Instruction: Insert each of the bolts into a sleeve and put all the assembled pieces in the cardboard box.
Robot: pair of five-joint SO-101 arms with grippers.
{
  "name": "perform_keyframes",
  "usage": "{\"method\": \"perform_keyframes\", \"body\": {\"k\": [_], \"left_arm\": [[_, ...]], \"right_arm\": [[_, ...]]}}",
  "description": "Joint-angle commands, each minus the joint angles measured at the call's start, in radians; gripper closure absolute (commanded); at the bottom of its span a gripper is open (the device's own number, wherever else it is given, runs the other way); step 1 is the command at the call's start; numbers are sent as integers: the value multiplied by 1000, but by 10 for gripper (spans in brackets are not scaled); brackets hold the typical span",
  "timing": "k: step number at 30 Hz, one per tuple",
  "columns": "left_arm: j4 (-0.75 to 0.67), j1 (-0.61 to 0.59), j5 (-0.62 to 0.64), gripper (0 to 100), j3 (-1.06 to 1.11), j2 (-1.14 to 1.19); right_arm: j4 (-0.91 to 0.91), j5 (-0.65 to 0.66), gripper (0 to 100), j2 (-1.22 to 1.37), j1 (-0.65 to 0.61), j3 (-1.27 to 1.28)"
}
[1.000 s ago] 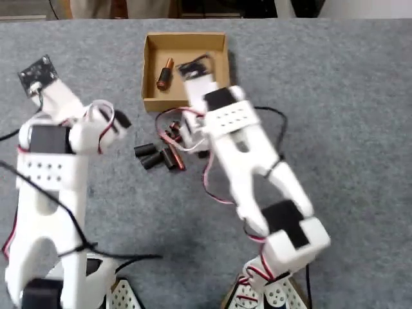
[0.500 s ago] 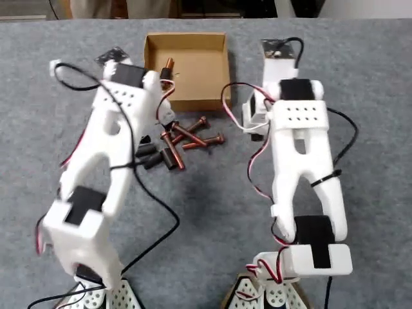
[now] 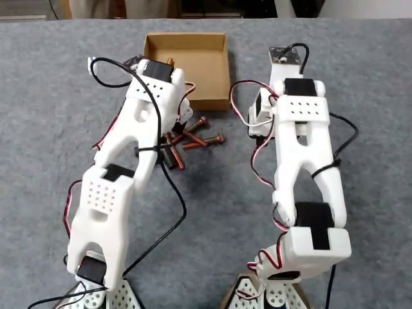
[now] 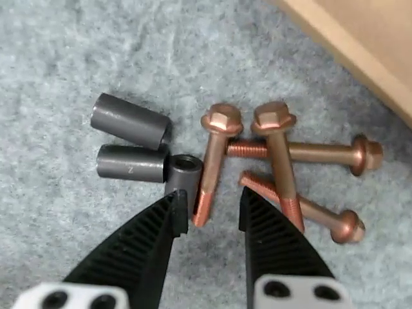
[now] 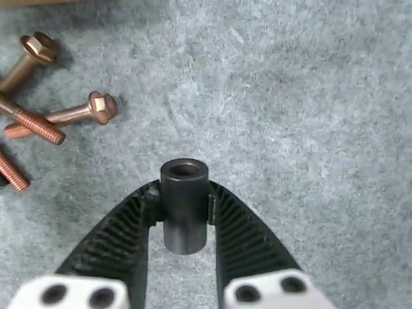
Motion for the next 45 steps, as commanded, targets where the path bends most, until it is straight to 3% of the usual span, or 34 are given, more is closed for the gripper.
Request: {"method": "perform_keyframes", "body": {"k": [1, 12, 24, 45], "left_arm": [[15, 3, 12, 860, -69, 33], [-21, -25, 2, 861, -71, 108], [-100, -23, -201, 861, -60, 111], [-98, -95, -203, 864, 91, 111]], "right_arm": [[-20, 2, 997, 1, 19, -2], [-34, 0, 997, 48, 16, -2], [-69, 0, 997, 54, 13, -4], [-71, -34, 997, 54, 2, -8]]}}
